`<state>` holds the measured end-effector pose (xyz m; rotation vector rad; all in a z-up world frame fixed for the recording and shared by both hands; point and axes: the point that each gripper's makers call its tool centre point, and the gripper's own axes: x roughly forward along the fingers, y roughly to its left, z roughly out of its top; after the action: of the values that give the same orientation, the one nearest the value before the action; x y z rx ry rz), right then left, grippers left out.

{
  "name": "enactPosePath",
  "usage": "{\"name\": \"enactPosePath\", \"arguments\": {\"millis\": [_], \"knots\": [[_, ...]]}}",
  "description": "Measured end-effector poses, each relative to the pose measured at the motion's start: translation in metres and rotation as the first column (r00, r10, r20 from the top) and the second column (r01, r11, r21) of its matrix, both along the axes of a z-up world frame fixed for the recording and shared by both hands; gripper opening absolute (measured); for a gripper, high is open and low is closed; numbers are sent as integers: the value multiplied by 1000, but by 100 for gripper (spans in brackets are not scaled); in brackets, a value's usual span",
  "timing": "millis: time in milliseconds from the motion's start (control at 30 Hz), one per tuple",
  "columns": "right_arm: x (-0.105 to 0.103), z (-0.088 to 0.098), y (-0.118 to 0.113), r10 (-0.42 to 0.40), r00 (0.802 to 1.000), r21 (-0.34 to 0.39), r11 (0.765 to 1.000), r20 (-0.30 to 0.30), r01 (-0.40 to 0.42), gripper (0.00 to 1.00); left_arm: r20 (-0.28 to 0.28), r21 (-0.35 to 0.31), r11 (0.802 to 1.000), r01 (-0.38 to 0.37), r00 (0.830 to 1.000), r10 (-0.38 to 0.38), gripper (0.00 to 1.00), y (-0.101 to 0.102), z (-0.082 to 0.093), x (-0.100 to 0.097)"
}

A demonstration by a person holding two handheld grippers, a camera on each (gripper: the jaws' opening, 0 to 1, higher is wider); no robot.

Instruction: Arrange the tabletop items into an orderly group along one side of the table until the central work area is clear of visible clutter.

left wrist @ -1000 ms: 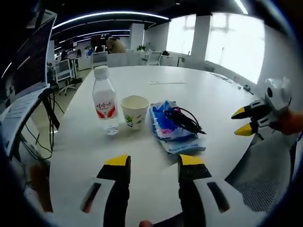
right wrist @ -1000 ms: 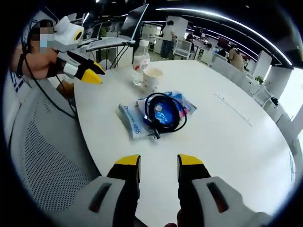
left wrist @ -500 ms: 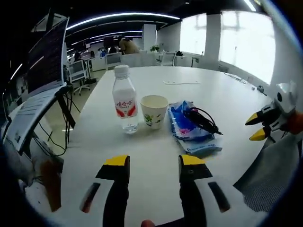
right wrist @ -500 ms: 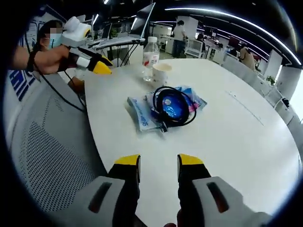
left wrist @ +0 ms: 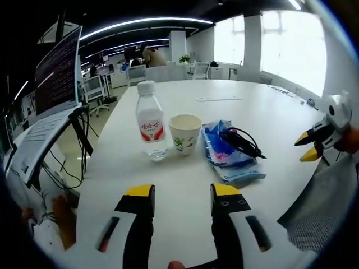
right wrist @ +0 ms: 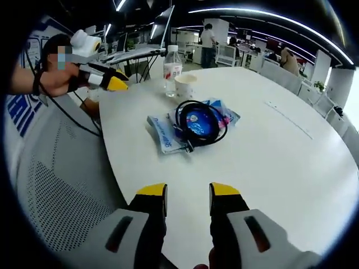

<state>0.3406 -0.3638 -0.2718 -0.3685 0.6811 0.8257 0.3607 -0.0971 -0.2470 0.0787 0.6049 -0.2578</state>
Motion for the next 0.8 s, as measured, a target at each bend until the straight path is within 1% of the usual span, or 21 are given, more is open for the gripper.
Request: {"name": "enactPosePath", "arguments": {"millis": [67, 100, 167, 233, 400, 467, 567, 600, 633, 700, 767, 800], "knots": [[3, 1, 0, -22, 1000, -1, 1000, 3, 22, 28, 2, -13, 1000, 18, 1000, -18, 39, -4, 0, 0], [5, 2, 0, -37, 999, 3, 999, 3, 37, 29, -6, -20, 999, 28, 1000, -28, 39, -6, -1, -1], [10, 8, 0, -95, 995, 37, 995, 9, 94, 29, -11, -34, 999, 39, 999, -39, 39, -8, -1, 0], [11, 8, -1, -132, 991, 49, 990, -7, 133, 29, -15, -53, 997, 48, 999, -49, 40, -11, -2, 0], [17, 7, 3, -169, 986, 60, 984, -5, 169, 29, -18, -69, 995, 72, 997, -73, 40, -17, -1, -3], [23, 7, 4, -188, 982, 81, 979, -11, 188, 29, -11, -89, 994, 66, 998, -67, 40, -16, 1, -2], [32, 4, 6, -215, 976, 90, 972, -30, 217, 30, -6, -110, 992, 57, 998, -58, 40, -14, 2, -1], [34, 4, 7, -229, 973, 100, 968, -42, 232, 30, -5, -113, 992, 57, 998, -58, 40, -15, 3, -1], [36, 5, 9, -244, 967, 117, 961, -68, 251, 31, -6, -114, 992, 57, 998, -58, 40, -15, 3, -1], [41, 5, 11, -255, 964, 126, 956, -80, 264, 33, -12, -121, 990, 67, 998, -69, 40, -19, 2, -2], [45, 5, 12, -263, 961, 130, 953, -86, 272, 33, -15, -118, 990, 82, 996, -84, 40, -21, 1, -2], [47, 4, 15, -270, 957, 137, 949, -104, 283, 33, -15, -118, 989, 87, 996, -89, 40, -23, 1, -3]]}}
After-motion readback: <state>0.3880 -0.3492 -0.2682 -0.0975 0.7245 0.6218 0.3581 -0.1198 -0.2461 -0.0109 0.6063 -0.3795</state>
